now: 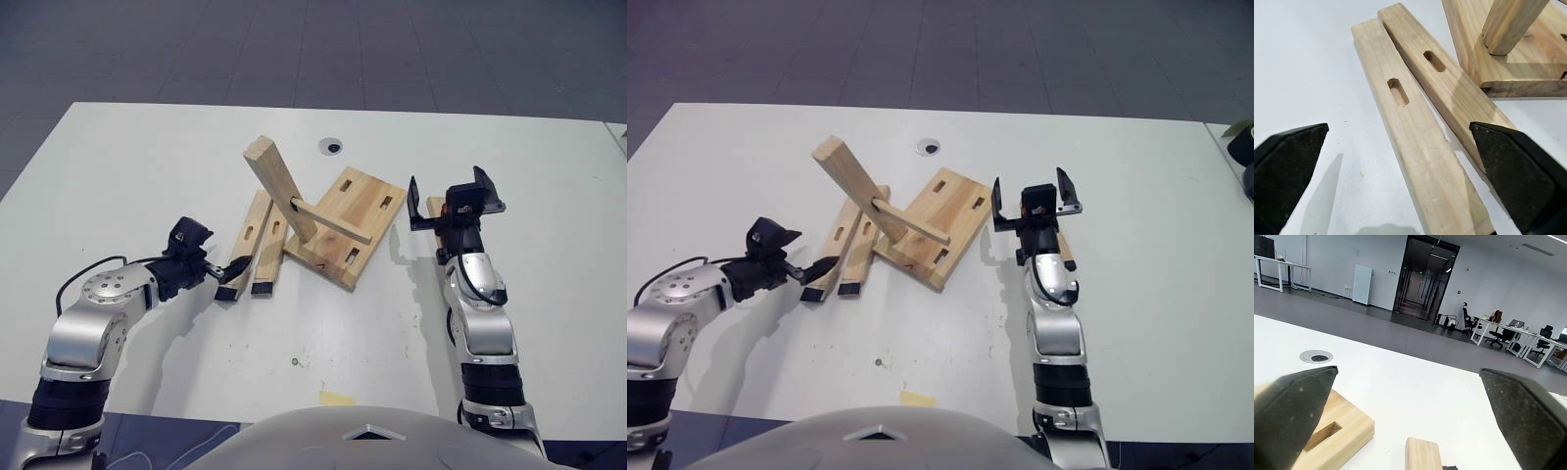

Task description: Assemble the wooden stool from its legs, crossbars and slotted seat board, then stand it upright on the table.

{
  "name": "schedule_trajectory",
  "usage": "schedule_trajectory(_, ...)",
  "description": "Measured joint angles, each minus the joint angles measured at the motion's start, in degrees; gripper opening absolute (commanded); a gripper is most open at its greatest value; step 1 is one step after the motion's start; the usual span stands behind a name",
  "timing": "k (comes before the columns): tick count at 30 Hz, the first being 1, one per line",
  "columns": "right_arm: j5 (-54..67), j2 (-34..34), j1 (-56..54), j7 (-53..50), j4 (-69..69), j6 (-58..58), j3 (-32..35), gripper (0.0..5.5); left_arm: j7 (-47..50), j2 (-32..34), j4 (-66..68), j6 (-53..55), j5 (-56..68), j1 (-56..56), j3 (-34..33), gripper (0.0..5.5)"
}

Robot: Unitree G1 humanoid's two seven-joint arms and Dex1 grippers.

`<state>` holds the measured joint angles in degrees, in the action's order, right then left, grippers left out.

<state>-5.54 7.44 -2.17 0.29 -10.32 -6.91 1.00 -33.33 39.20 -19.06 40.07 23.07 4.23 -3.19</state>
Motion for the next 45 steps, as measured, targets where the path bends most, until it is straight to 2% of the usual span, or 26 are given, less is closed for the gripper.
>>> schedule_trajectory(1,-0.01,0.0,0.0,0.0,0.0,-0.01,0.0,5.4,-0.2,0.08,0.08,-0.3,-0.8,0.78,0.68,5.38)
schedule_trajectory(5,-0.01,0.02,0.0,0.03,0.0,-0.03,0.01,5.4,-1.32,0.37,1.12,-2.02,-3.5,3.26,2.58,4.78)
schedule_trajectory(20,-1.36,-0.03,0.05,-0.13,0.0,-0.03,-0.51,5.4,-6.46,6.7,7.66,-9.02,-9.36,2.31,2.22,2.27)
schedule_trajectory(24,-1.67,-0.04,0.21,-0.2,0.0,-0.03,-0.54,5.4,-6.73,6.75,8.88,-10.37,-9.67,2.1,2.15,2.14)
schedule_trajectory(28,-1.7,-0.03,0.33,-0.19,0.0,-0.02,-0.45,5.4,-1.58,5.44,11.49,-11.1,-12.85,-0.14,1.31,2.13)
schedule_trajectory(32,-1.24,0.02,-0.57,-0.1,-0.02,0.05,0.25,5.4,10.11,-2.3,13.19,-14.5,-14.45,-7.48,-3.29,2.07)
schedule_trajectory(35,1.52,0.49,-4.16,1.28,-2.5,-0.65,1.93,5.4,17.21,-7.33,10.8,-18.48,-12.67,-18.06,-8.36,2.06)
schedule_trajectory(39,17.88,-0.87,-11.43,6.08,-9.37,-8.56,5.0,5.4,15.05,-8.88,5.02,-22.14,-9.79,-24.18,-8.26,2.06)
schedule_trajectory(45,47.01,-4.1,-13.87,8.56,-14.48,-18.51,5.24,5.4,8.46,-7.92,4.78,-26.73,-9.64,-25.36,-6.57,2.06)
